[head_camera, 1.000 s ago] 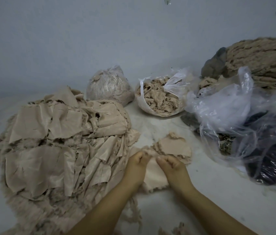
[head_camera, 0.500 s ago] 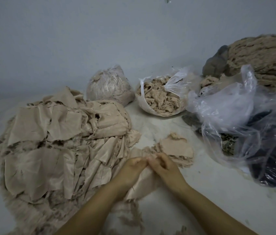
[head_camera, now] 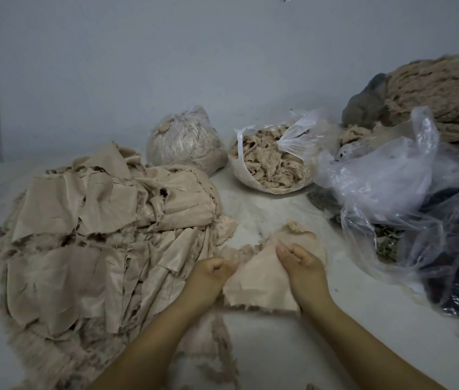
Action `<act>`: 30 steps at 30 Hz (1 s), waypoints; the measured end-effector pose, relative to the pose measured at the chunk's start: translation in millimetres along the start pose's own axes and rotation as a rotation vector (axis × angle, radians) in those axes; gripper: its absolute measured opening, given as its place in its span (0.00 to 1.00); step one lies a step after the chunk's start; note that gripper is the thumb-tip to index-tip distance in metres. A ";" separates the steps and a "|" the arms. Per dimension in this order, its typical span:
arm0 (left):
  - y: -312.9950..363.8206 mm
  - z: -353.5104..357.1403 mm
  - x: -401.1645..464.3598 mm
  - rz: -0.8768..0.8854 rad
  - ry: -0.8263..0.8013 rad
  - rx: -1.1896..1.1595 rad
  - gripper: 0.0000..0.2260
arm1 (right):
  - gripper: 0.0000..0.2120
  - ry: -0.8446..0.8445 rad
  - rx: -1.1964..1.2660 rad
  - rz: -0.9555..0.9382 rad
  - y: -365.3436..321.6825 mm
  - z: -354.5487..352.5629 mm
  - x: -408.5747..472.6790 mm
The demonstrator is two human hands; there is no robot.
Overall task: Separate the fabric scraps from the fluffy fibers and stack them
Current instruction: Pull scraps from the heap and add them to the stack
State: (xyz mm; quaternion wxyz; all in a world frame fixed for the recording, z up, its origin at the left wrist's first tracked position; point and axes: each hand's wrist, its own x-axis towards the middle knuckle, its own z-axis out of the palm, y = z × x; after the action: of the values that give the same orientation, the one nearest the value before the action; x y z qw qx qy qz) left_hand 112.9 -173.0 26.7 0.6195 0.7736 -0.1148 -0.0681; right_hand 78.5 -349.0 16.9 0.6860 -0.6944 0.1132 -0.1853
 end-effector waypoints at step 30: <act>-46.5 -36.9 -27.8 0.318 -0.414 0.887 0.22 | 0.07 -0.357 -1.013 -0.086 13.2 26.0 -24.5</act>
State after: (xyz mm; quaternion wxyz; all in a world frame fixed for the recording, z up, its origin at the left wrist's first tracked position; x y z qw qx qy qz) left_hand 99.5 -121.4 -11.3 0.1986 0.9052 -0.3693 -0.0696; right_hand 68.3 -315.7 1.5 0.2656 -0.9631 0.0414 -0.0147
